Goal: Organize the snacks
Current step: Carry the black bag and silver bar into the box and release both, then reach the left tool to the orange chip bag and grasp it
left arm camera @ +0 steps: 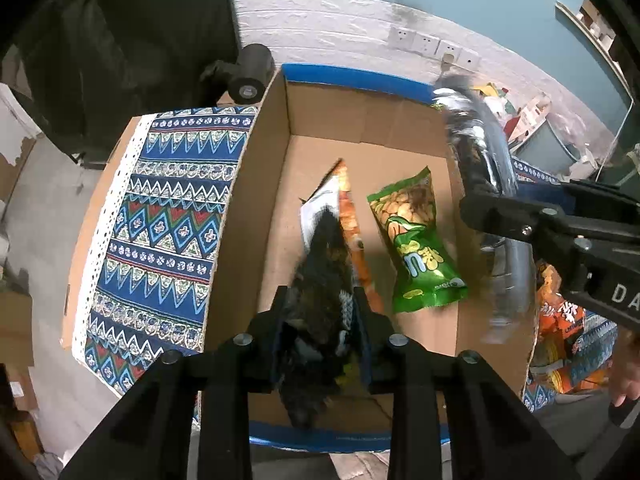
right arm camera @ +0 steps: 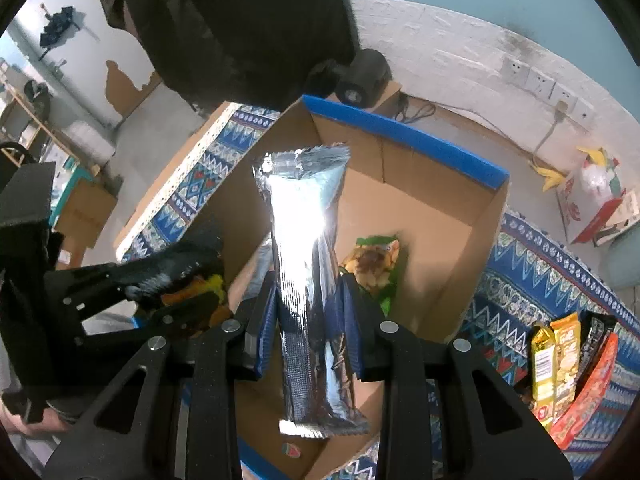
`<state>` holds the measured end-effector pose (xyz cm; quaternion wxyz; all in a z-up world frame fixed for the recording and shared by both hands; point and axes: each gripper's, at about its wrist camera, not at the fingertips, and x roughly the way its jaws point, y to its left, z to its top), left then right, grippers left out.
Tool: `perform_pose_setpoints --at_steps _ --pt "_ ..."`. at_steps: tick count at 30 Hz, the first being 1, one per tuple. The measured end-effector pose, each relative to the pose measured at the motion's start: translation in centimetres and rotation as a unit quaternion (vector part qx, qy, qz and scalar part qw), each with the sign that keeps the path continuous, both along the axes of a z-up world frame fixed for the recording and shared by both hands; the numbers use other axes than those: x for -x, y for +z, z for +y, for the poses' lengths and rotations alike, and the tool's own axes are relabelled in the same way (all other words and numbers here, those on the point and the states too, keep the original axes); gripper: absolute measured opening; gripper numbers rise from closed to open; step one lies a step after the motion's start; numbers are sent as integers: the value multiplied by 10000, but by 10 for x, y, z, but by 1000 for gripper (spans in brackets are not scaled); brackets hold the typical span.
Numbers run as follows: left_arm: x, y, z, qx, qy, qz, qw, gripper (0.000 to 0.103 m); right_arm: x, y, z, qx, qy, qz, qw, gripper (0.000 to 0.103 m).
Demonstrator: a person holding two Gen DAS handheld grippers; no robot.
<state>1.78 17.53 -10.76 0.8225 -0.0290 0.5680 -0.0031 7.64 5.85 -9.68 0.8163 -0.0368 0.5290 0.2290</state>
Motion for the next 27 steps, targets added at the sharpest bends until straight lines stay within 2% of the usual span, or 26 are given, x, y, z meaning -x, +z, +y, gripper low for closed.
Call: perform_pose_setpoints --at_steps 1,2,3,7,9,13,17,23,27 --pt "1 1 -2 -4 7 16 10000 41 1 -1 -1 2 -10 23 10000 29" --pt "1 2 -2 7 15 8 10000 50 1 -2 -2 1 -10 59 10000 29" --pt "2 3 -4 23 16 -12 10000 54 1 -3 -4 18 -9 80 10000 29" --pt "4 10 -11 40 -35 -47 10000 57 6 0 -13 67 -85 22 9999 30" --pt "5 14 -18 74 -102 -78 9999 65 9 4 -19 81 -143 -25 9999 39" --pt "7 19 -31 91 -225 -111 9996 69 16 15 -33 140 -266 -212 9993 50" --pt "9 16 -46 346 -307 125 9989 72 25 27 -51 192 -370 -359 9985 62" --pt "16 14 -71 589 -449 300 9968 72 39 34 -80 257 -523 -427 9974 64" --pt "19 17 -91 622 -552 332 9960 72 48 36 -101 332 -618 -484 9964 64"
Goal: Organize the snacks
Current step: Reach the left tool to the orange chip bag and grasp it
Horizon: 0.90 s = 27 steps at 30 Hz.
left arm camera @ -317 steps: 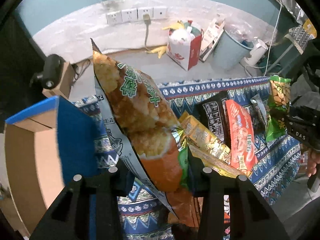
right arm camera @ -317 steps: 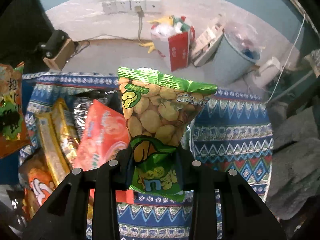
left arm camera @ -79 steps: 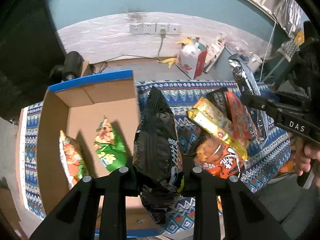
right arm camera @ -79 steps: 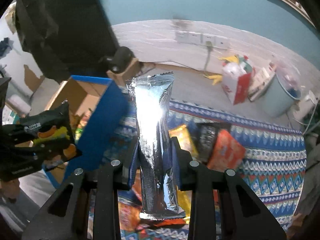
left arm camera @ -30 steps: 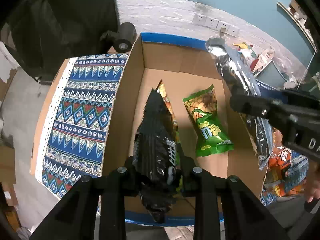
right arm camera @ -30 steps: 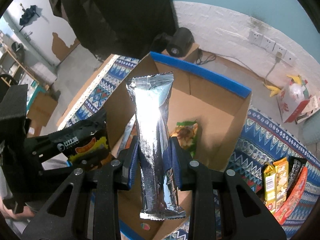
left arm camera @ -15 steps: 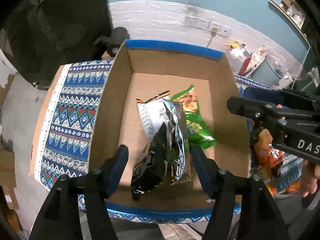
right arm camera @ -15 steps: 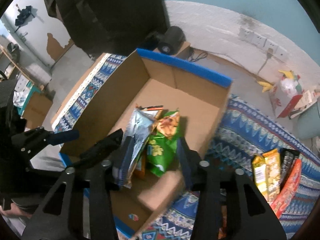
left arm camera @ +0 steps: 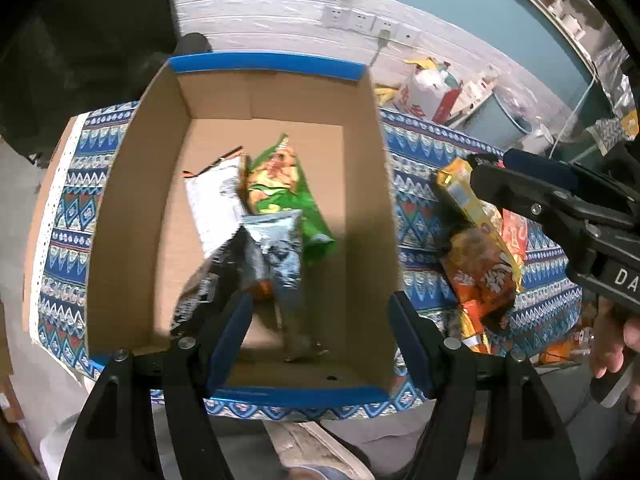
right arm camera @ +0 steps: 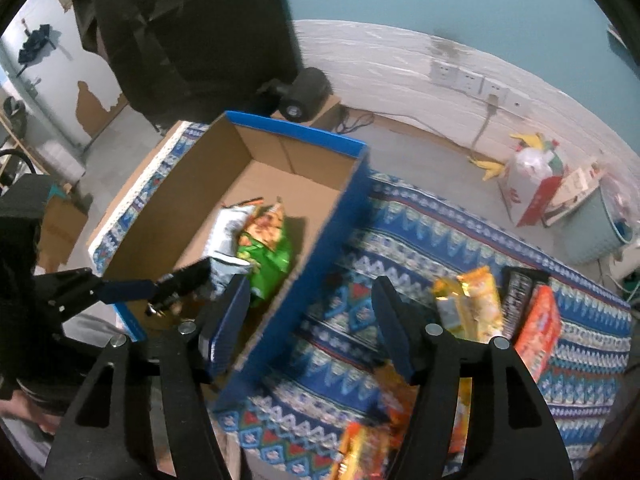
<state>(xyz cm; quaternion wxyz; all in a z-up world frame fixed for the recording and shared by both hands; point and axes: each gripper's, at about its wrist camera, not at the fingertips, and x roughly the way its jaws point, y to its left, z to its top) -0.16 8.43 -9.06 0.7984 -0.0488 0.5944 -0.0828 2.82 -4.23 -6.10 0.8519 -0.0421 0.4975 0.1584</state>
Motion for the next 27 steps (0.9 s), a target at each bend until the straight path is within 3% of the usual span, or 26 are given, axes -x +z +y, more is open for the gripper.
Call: perform_pose_setpoints --at_steps 15,27 --pt "9 -4 -80 -73 -518 186 9985 75 36 -5 -93 83 -602 -59 9981 68" --pt "19 -35 -150 -155 -977 659 9929 79 65 -22 -170 340 -1078 -16 9936 70"
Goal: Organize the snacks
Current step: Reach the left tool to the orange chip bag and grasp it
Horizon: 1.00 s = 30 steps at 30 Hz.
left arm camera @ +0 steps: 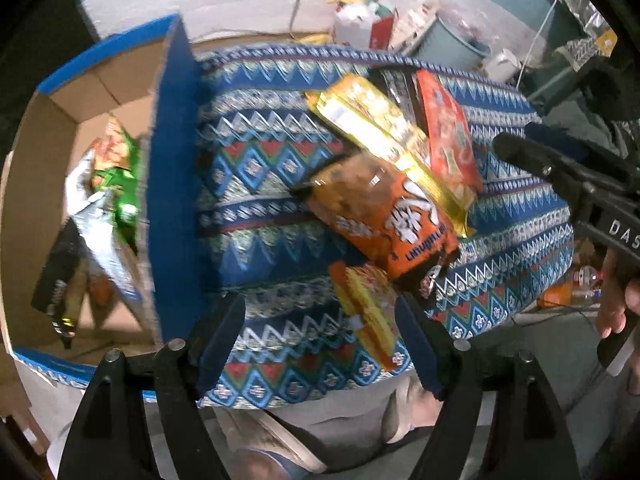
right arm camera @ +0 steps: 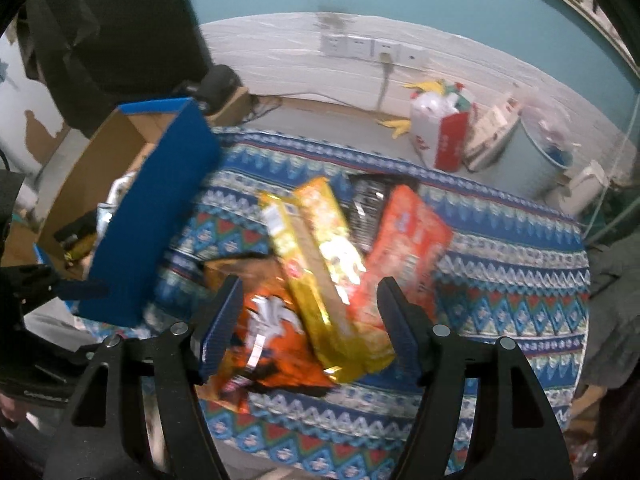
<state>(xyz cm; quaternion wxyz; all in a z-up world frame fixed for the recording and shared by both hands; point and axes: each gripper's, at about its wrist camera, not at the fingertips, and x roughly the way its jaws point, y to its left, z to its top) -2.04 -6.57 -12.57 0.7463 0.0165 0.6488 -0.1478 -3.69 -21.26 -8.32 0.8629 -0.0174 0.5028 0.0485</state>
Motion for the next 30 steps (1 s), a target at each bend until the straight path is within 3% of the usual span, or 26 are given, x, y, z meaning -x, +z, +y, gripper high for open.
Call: perform_pose_setpoints --at_steps 16,21,22,24,27,30 --pt "-4 -68 -21 295 259 889 9953 79 5 -15 -62 -133 -570 111 9982 70" --pt "-6 -77 -26 468 240 889 9947 78 2 -17 -67 -130 -620 143 9979 70" --pt "-6 -78 -27 488 214 886 9946 75 1 -18 -69 -114 -641 153 9978 70" --pt "-6 -82 -31 516 106 965 9939 47 -2 -21 -73 -72 -706 179 9973 70" --pt "-4 -84 -35 556 -69 1025 9932 36 -7 -27 -82 -41 -845 264 9961 70" --pt "-4 -79 -38 533 -238 920 9940 33 -13 -34 -88 -30 -927 322 9952 70"
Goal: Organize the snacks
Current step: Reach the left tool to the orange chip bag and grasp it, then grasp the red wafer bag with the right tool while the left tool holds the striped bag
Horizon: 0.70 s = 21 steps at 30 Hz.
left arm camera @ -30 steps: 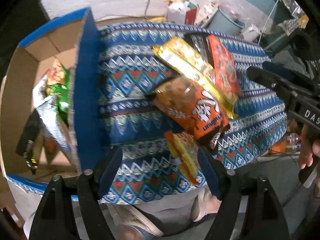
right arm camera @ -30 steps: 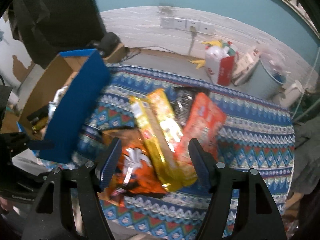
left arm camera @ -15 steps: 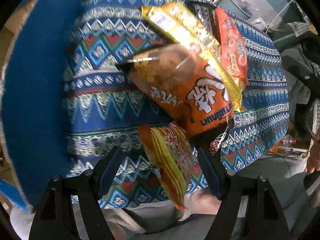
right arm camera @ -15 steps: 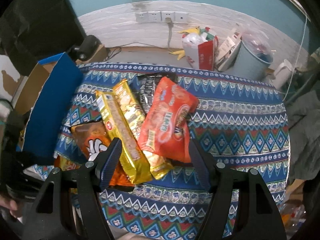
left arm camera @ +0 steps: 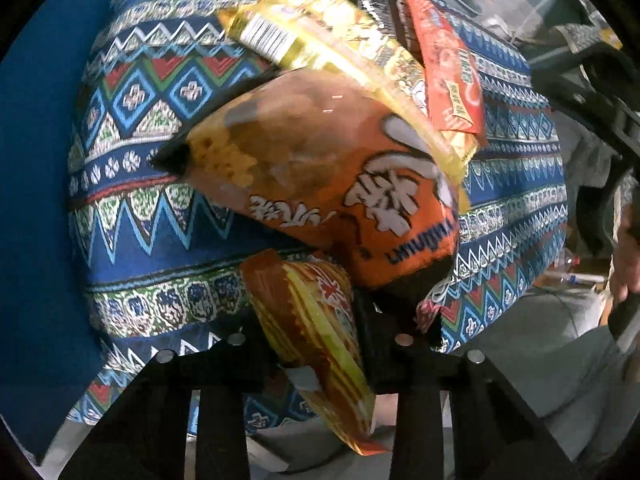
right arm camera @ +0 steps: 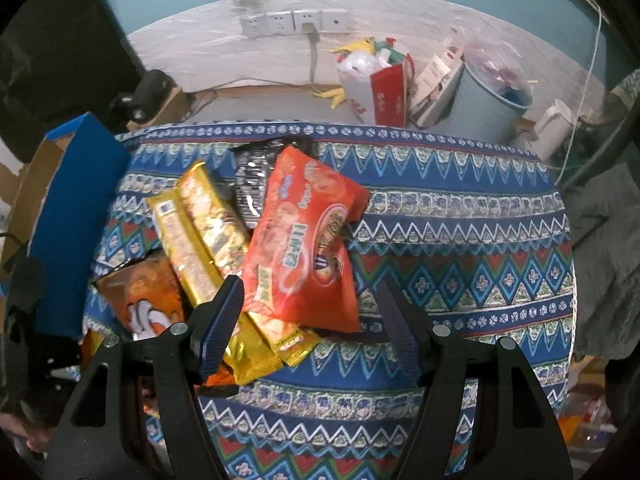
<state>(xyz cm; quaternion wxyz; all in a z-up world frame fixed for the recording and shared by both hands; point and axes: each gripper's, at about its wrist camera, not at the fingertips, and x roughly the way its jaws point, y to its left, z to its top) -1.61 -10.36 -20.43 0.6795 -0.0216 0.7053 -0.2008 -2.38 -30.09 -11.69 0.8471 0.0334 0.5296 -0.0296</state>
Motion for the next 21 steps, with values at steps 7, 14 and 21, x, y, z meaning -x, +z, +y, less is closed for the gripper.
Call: perform_pose_setpoints --at_steps 7,14,21 --pt "0 29 -7 -322 -511 -586 9964 31 -29 -25 -8 -348 -74 232 9991 72" --pt "-12 64 3 -541 -667 -1244 9885 30 -56 -52 -12 -635 -205 435 9968 77" --pt "-33 86 16 -621 -476 -1709 9822 30 -70 -72 -16 -546 -325 598 9962 78"
